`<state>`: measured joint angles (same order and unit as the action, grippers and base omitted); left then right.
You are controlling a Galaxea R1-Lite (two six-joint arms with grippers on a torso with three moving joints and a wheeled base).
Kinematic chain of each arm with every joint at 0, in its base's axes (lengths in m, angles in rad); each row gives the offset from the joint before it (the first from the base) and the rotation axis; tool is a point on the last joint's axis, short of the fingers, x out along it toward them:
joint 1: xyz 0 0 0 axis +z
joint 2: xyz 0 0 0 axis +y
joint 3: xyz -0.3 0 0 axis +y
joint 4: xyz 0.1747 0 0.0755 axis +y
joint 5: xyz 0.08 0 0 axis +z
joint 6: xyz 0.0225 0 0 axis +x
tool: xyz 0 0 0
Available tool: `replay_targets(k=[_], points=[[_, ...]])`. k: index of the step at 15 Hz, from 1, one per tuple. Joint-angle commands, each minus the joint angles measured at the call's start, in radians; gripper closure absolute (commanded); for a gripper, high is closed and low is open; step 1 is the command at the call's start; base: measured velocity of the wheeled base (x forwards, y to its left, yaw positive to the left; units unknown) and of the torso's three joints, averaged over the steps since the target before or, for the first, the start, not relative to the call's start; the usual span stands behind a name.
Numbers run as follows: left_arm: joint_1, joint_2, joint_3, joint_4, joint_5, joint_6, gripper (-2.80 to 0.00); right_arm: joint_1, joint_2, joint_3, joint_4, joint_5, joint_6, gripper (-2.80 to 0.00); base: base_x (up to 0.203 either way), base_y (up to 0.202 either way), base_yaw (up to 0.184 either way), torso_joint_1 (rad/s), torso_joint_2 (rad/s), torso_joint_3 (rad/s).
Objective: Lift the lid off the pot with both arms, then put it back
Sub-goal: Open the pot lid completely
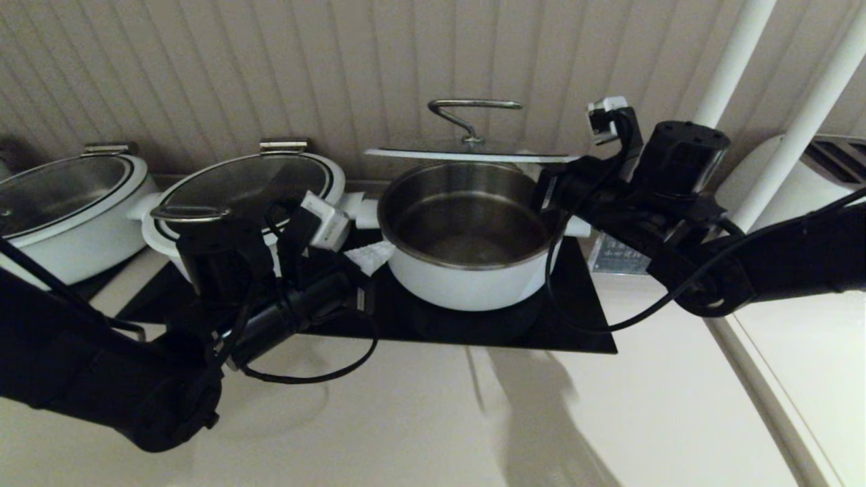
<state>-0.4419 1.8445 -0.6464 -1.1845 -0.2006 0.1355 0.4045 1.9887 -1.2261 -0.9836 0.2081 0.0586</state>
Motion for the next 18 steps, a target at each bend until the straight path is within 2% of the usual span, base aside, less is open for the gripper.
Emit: replay_targets(k=[1,13,18], points=[[0.000,0.004,-0.001,-0.007,-0.002,0.001,0.00,-0.012,0.010,-0.015,-0.007,0.001,-0.013,0.00,0.000,0.000,0.000,0.000,0.00,0.000],[0.000,0.009,0.002,-0.007,-0.002,-0.001,0.00,-0.026,0.054,-0.157,-0.004,0.001,-0.025,0.00,0.000,0.000,0.000,0.000,0.00,0.000],[0.000,0.006,0.007,-0.007,-0.002,-0.001,0.00,-0.033,0.068,-0.174,-0.009,0.001,-0.025,0.00,0.000,0.000,0.000,0.000,0.00,0.000]])
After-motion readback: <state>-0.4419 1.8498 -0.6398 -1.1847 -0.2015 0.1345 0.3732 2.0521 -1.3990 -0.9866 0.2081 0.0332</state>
